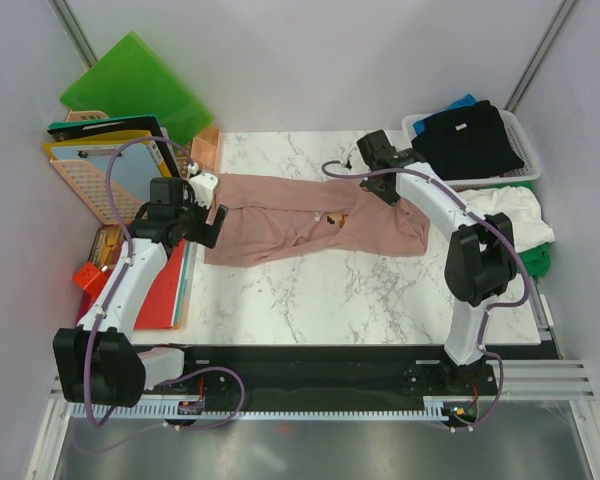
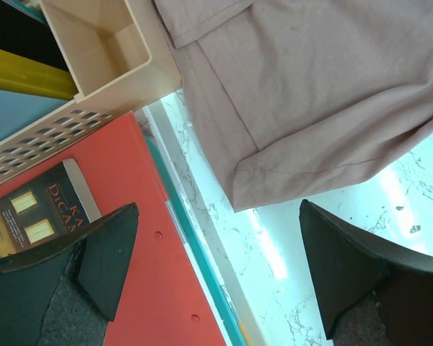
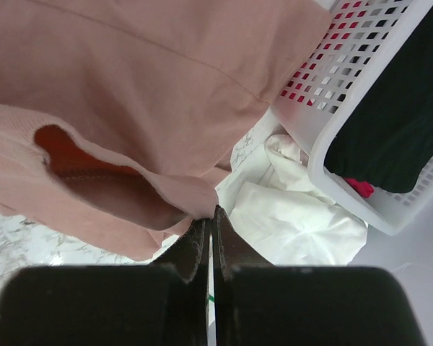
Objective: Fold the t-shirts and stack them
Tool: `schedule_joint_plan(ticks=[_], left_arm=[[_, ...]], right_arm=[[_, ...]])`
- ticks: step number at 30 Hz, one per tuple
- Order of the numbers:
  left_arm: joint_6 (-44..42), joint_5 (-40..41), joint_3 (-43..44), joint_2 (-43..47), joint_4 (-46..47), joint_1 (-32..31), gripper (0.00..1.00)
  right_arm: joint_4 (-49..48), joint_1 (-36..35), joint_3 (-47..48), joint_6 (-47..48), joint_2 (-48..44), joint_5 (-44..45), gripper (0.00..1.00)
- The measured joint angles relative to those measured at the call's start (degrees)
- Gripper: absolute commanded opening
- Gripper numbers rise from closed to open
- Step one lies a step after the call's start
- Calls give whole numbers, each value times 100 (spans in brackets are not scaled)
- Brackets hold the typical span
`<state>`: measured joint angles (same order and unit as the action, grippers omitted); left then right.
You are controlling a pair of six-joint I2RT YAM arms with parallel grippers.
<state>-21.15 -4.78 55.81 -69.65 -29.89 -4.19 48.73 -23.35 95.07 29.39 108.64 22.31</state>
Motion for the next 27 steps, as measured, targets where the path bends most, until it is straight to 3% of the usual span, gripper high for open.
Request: schedule_joint_plan(ticks=[7,15,27], left_arm=[[-20,-31,-63,-96,2,-345,100],[-658,179,-157,-1034,-26,-1200,100],[-1327,1058,-136,-1996,131,-1268,98]], right_arm=[[-24,380,140,98,393,-48,0],[-17,444,160,83,468,-160,0],[-7,435,149,22,468,-306,0]])
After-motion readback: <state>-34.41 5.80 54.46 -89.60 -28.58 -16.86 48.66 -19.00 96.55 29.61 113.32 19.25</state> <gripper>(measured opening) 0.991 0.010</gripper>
